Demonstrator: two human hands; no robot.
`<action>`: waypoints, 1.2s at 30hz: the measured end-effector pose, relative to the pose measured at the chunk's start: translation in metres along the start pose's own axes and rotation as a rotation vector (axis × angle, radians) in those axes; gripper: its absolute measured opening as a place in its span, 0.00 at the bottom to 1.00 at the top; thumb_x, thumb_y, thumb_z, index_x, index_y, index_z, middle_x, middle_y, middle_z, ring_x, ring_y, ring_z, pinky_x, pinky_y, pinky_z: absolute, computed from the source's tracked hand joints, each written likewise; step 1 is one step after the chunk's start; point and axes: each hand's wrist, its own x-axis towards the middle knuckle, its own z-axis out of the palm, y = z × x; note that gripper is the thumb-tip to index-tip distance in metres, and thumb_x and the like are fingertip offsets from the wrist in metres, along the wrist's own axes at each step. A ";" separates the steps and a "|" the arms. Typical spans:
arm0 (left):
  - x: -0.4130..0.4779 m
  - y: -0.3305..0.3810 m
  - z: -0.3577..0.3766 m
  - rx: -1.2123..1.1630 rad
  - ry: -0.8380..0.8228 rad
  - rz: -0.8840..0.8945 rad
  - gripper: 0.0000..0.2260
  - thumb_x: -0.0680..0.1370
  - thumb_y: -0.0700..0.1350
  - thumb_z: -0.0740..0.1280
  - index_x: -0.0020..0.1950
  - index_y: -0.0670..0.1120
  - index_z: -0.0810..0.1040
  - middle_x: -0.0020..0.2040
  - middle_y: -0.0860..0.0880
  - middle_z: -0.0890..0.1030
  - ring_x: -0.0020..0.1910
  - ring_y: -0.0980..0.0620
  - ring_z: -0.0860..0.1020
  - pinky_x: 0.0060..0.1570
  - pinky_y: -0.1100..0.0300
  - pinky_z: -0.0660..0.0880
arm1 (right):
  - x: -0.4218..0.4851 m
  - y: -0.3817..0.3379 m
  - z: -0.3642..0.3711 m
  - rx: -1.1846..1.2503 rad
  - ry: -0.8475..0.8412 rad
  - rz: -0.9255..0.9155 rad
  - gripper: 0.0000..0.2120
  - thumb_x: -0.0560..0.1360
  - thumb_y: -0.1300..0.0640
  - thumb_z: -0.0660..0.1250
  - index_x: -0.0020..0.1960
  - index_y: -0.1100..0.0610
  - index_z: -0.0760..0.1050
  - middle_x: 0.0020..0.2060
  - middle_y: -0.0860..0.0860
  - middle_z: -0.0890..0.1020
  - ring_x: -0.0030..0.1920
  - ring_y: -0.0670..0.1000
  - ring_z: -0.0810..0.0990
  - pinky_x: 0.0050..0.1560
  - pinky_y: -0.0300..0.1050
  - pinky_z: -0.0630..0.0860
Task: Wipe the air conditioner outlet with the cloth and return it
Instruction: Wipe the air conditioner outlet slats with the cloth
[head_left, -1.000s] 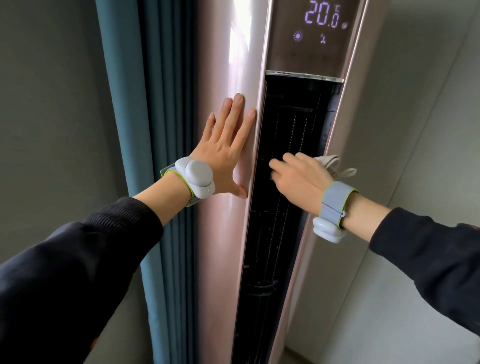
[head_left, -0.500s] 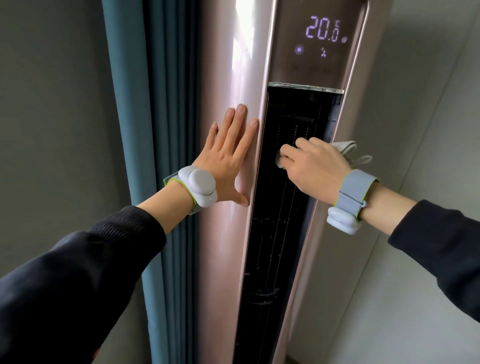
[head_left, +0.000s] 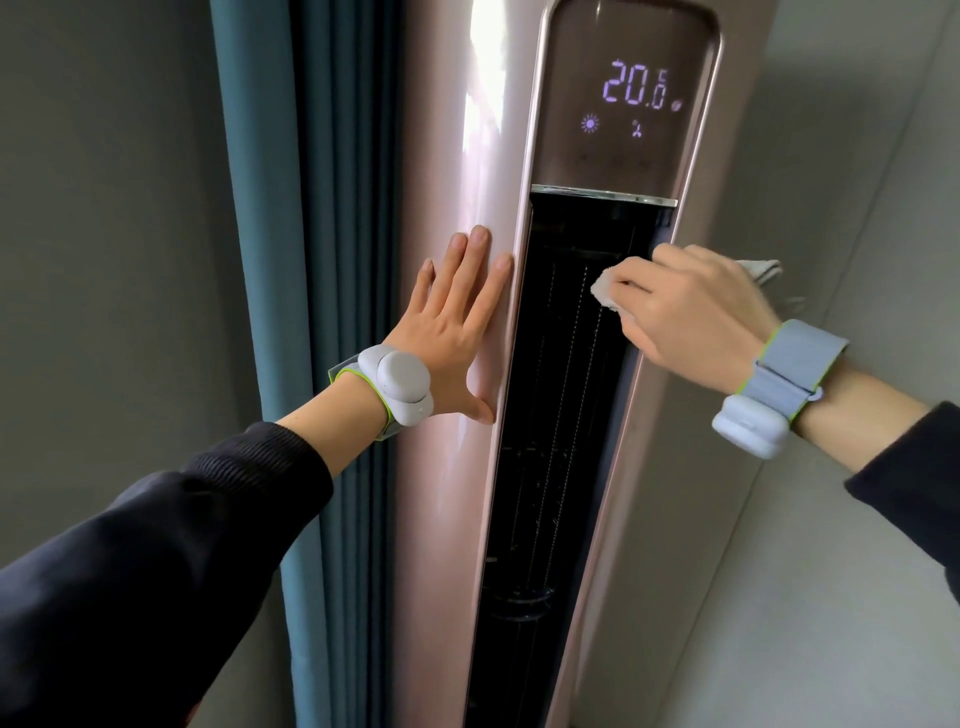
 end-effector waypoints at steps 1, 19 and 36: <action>-0.001 0.000 0.000 0.001 -0.001 -0.002 0.72 0.49 0.70 0.75 0.77 0.43 0.36 0.77 0.38 0.41 0.76 0.37 0.41 0.71 0.36 0.52 | -0.001 0.002 0.000 -0.004 -0.006 0.003 0.05 0.71 0.63 0.65 0.37 0.60 0.78 0.37 0.53 0.83 0.33 0.56 0.76 0.32 0.46 0.76; 0.000 -0.001 0.003 0.008 0.006 0.002 0.73 0.48 0.72 0.74 0.77 0.43 0.35 0.77 0.39 0.41 0.76 0.36 0.42 0.72 0.37 0.52 | 0.006 0.004 0.029 -0.089 -0.087 -0.103 0.03 0.70 0.57 0.69 0.39 0.53 0.81 0.38 0.45 0.82 0.34 0.50 0.78 0.34 0.42 0.75; 0.000 -0.001 0.001 0.012 -0.001 -0.002 0.72 0.48 0.71 0.74 0.77 0.43 0.36 0.77 0.39 0.41 0.76 0.36 0.42 0.71 0.36 0.53 | 0.005 -0.005 0.035 -0.054 -0.091 -0.074 0.04 0.72 0.57 0.68 0.39 0.53 0.81 0.39 0.46 0.82 0.35 0.51 0.77 0.34 0.42 0.75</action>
